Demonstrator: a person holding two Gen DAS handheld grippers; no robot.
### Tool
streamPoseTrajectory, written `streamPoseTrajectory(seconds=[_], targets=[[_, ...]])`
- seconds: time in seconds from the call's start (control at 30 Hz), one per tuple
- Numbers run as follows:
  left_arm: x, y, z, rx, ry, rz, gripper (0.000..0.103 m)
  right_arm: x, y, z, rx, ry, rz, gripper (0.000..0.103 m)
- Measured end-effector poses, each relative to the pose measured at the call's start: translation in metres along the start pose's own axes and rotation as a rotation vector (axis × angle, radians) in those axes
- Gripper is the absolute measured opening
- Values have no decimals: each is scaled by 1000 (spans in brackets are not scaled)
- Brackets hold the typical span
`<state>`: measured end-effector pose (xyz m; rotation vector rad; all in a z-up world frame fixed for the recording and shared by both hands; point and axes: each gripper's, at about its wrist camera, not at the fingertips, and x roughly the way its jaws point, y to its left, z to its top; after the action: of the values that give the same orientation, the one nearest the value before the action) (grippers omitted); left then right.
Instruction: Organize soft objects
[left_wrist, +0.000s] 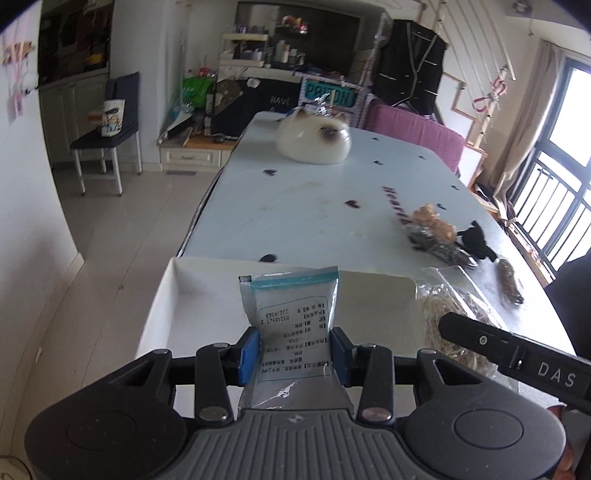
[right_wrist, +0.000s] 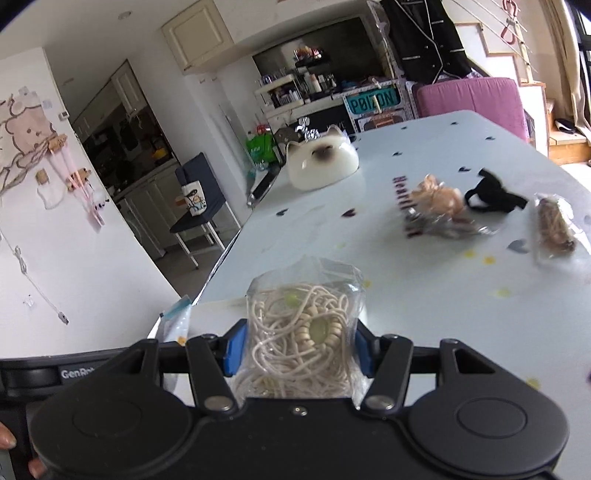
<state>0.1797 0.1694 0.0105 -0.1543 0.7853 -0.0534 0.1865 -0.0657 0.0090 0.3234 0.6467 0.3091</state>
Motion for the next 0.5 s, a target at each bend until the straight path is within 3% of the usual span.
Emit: streamPoseTrajectory(seconds=[0.27, 0.3, 0.4, 0.5], targets=[[25, 23, -2, -40, 45, -21, 42, 42, 26, -7, 33, 35, -107, 60], [28, 25, -2, -40, 50, -24, 42, 46, 27, -7, 32, 43, -110, 62], [36, 29, -4, -45, 64, -33, 42, 57, 31, -8, 12, 62, -117, 88], [43, 31, -5, -45, 79, -48, 42, 58, 33, -9, -10, 29, -133, 88]])
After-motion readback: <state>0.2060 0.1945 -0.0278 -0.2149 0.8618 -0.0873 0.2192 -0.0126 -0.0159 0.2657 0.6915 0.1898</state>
